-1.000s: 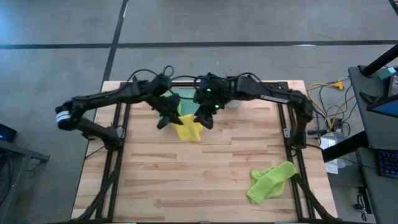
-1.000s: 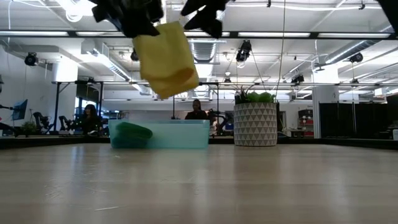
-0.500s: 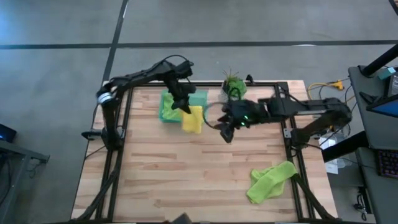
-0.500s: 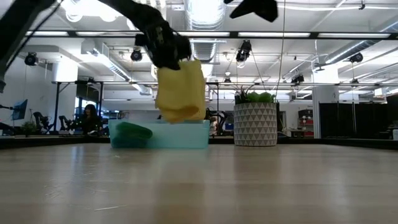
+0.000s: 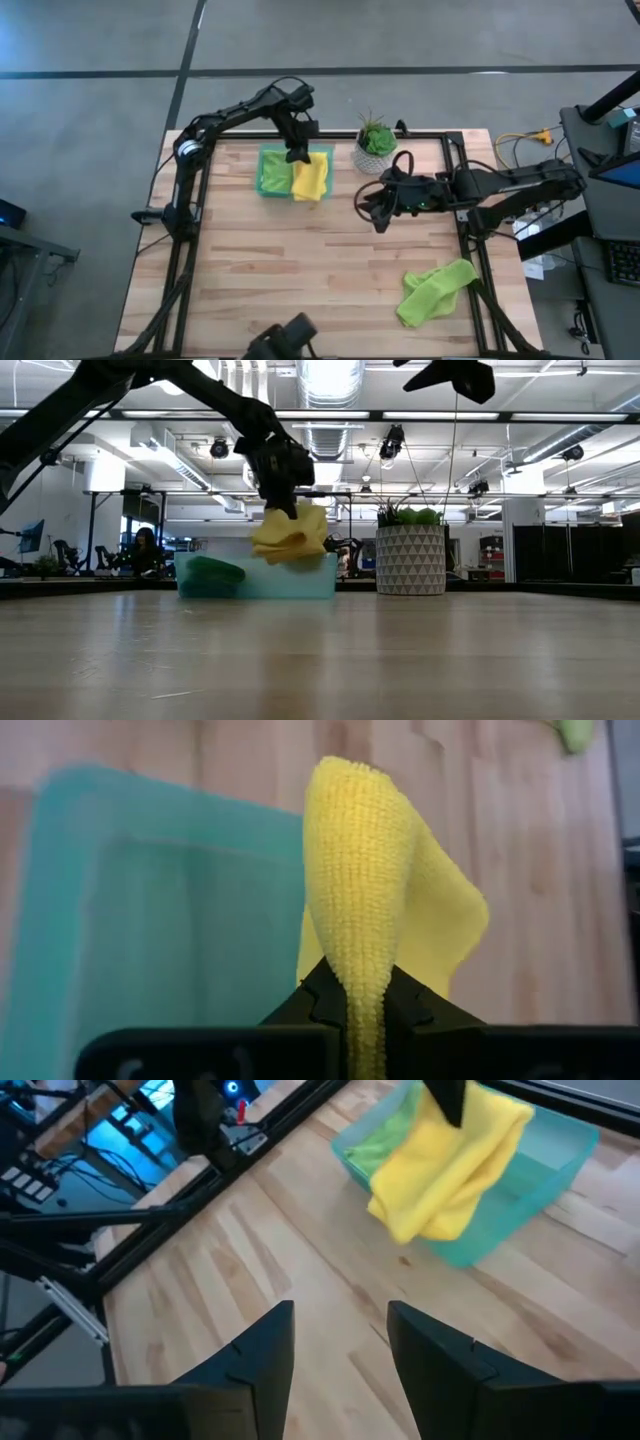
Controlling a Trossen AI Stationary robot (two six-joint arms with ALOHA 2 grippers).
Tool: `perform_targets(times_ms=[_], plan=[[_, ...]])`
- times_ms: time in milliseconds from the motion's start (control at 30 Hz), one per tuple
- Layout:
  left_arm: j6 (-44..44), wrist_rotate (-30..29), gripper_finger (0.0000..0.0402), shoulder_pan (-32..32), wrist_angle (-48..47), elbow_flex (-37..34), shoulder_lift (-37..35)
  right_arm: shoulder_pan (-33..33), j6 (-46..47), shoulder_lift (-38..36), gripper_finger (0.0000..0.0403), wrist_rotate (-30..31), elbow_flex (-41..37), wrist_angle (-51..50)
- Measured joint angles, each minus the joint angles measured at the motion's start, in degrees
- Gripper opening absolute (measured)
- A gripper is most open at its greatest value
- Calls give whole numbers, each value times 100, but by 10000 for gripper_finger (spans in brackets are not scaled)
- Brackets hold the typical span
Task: Fold microfiber towels
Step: Put the folded yellow microfiber towel into the blue bin
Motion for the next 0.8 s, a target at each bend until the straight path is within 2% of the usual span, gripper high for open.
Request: perform_targets(times_ms=[233, 500, 667, 800], plan=[[-6, -488, 0, -4, 631, -83, 59, -2, -111, 2, 155, 1, -1, -14], [-136, -626, 0, -34, 723, -97, 621, -17, -207, 2, 157, 38, 25, -21], [-83, -1117, 0, -46, 864, -95, 806, -17, -184, 2, 156, 38, 27, -23], [54, -1276, 0, -41, 1091, -95, 814, -15, -86, 2, 155, 37, 36, -23]])
